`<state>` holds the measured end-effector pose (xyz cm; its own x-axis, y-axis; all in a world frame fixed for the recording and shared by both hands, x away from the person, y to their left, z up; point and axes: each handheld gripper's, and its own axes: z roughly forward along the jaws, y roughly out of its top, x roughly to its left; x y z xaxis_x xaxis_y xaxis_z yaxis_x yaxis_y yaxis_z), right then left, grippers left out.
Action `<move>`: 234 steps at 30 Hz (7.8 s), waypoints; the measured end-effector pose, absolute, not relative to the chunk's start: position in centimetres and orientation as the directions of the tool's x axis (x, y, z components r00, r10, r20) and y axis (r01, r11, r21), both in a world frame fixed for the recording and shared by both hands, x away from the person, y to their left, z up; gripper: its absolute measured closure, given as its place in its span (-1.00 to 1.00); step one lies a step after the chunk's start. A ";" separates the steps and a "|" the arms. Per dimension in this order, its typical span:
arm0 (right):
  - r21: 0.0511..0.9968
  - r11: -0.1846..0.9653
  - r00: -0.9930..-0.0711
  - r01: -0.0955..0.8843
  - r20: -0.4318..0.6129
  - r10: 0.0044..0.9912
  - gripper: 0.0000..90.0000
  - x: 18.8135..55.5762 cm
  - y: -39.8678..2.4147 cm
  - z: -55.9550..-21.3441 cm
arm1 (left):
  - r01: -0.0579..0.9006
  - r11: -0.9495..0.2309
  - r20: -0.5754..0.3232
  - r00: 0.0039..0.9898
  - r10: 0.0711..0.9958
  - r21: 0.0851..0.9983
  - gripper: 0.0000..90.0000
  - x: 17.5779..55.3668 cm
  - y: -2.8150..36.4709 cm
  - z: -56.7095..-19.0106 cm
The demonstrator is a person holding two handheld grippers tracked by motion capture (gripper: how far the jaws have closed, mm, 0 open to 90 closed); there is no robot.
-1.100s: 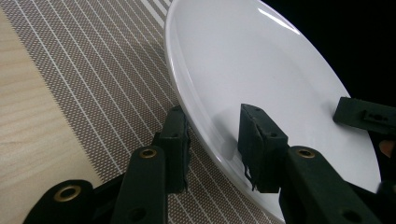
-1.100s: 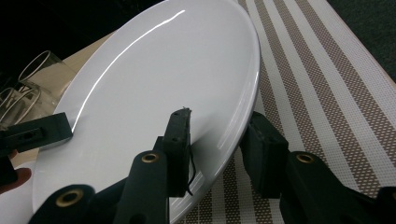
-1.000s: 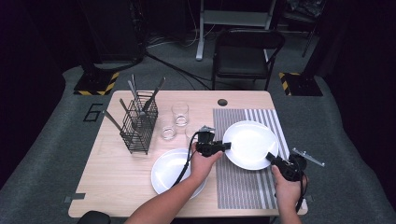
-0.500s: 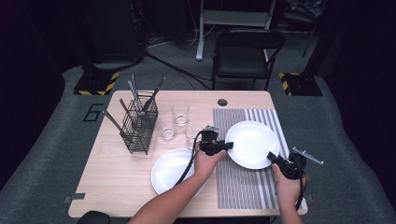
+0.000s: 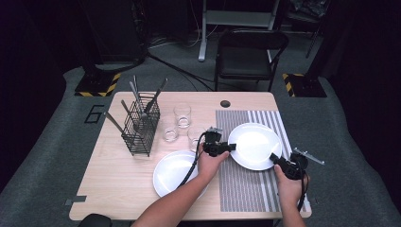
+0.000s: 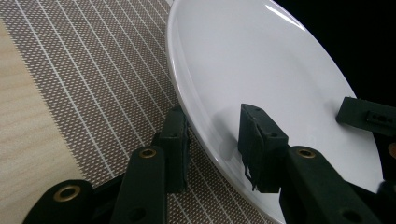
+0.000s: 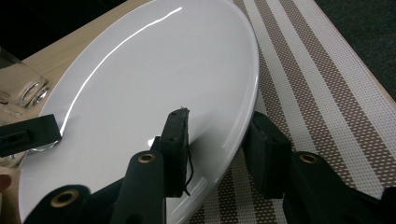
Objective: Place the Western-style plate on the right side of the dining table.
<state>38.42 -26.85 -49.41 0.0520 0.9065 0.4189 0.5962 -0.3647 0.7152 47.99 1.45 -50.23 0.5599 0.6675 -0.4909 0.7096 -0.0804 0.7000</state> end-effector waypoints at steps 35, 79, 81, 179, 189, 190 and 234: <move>0.693 -0.373 0.097 0.617 0.403 0.910 0.33 38.5 -27.5 -51.0 | 0.743 -0.106 -0.492 0.536 0.687 0.661 0.41 48.0 0.1 -51.2; 0.687 -0.336 0.113 0.645 0.349 0.930 0.33 39.0 -27.4 -51.9 | 0.778 -0.126 -0.489 0.502 0.713 0.615 0.37 48.2 -0.3 -51.9; 0.688 -0.332 0.112 0.645 0.345 0.932 0.33 39.0 -27.4 -51.9 | 0.779 -0.127 -0.490 0.501 0.713 0.614 0.37 48.2 -0.3 -51.9; 0.731 -0.196 -0.051 0.654 0.301 0.952 0.06 37.7 -26.0 -47.5 | 0.693 -0.190 -0.433 0.615 0.659 0.696 0.12 47.2 4.4 -45.5; 0.758 -0.111 -0.139 0.642 0.257 0.956 0.03 37.5 -24.5 -46.1 | 0.665 -0.191 -0.407 0.630 0.661 0.722 0.13 46.2 7.1 -44.2; 0.758 -0.111 -0.145 0.643 0.262 0.954 0.03 37.5 -24.3 -46.0 | 0.665 -0.190 -0.407 0.631 0.661 0.722 0.13 46.1 7.4 -44.2; 0.796 0.144 -0.499 0.588 0.217 0.839 0.06 38.0 -16.2 -43.7 | 0.593 -0.245 -0.283 0.655 0.701 0.767 0.19 40.4 19.9 -43.1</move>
<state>38.02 -16.17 -43.67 -0.4990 0.8389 0.2174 0.5881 0.1436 0.7960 40.40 19.87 -43.09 0.6551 0.7006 -0.2828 0.5933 -0.2453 0.7667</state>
